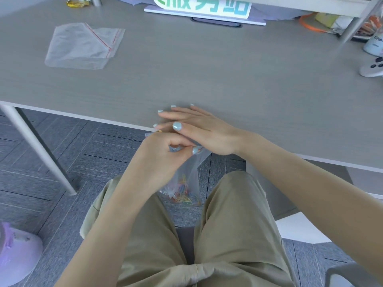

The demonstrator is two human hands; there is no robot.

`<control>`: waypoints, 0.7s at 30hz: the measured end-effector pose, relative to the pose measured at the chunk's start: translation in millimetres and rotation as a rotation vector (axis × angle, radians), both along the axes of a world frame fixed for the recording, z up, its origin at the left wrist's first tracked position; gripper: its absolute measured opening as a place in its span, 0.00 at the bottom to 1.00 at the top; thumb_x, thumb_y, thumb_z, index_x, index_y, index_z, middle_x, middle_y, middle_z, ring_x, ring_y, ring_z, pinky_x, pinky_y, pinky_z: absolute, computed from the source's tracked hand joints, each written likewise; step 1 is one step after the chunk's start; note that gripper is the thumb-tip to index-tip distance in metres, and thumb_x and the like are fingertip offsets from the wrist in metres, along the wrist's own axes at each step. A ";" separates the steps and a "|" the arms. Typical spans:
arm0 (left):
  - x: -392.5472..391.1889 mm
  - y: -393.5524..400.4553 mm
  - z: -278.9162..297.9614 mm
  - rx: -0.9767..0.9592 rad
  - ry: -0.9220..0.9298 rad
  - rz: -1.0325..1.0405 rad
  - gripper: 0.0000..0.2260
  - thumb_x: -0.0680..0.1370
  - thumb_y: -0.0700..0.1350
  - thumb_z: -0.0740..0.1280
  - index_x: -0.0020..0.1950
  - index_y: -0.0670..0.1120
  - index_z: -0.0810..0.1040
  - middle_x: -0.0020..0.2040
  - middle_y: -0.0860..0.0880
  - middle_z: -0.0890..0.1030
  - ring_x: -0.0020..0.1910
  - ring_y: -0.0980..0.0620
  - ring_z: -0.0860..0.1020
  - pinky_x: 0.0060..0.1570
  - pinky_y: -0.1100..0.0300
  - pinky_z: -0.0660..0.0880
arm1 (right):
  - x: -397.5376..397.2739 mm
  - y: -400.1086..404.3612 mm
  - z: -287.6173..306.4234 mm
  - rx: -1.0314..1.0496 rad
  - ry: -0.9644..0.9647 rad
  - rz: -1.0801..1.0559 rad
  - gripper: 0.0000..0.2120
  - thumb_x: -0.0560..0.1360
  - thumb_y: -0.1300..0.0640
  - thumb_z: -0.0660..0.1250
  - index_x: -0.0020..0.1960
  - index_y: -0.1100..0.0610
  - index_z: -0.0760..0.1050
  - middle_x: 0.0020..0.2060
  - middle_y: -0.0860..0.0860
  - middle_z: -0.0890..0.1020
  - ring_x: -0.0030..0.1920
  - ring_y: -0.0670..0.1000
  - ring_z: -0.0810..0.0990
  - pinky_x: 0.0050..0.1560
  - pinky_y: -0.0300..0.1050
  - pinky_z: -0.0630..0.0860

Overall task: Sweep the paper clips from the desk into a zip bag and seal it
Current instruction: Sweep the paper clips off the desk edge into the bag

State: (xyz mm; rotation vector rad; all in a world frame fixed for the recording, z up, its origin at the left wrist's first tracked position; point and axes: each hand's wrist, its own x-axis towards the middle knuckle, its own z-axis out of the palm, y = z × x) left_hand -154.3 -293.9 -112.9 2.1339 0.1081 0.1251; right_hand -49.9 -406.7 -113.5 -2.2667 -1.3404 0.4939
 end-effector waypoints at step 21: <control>5.9 24.2 -8.1 0.077 0.009 0.053 0.04 0.72 0.46 0.68 0.41 0.51 0.83 0.35 0.63 0.78 0.38 0.70 0.73 0.39 0.80 0.64 | -13.2 -19.3 -7.0 0.207 0.148 -0.304 0.24 0.78 0.44 0.46 0.59 0.50 0.77 0.62 0.40 0.75 0.66 0.38 0.68 0.71 0.44 0.61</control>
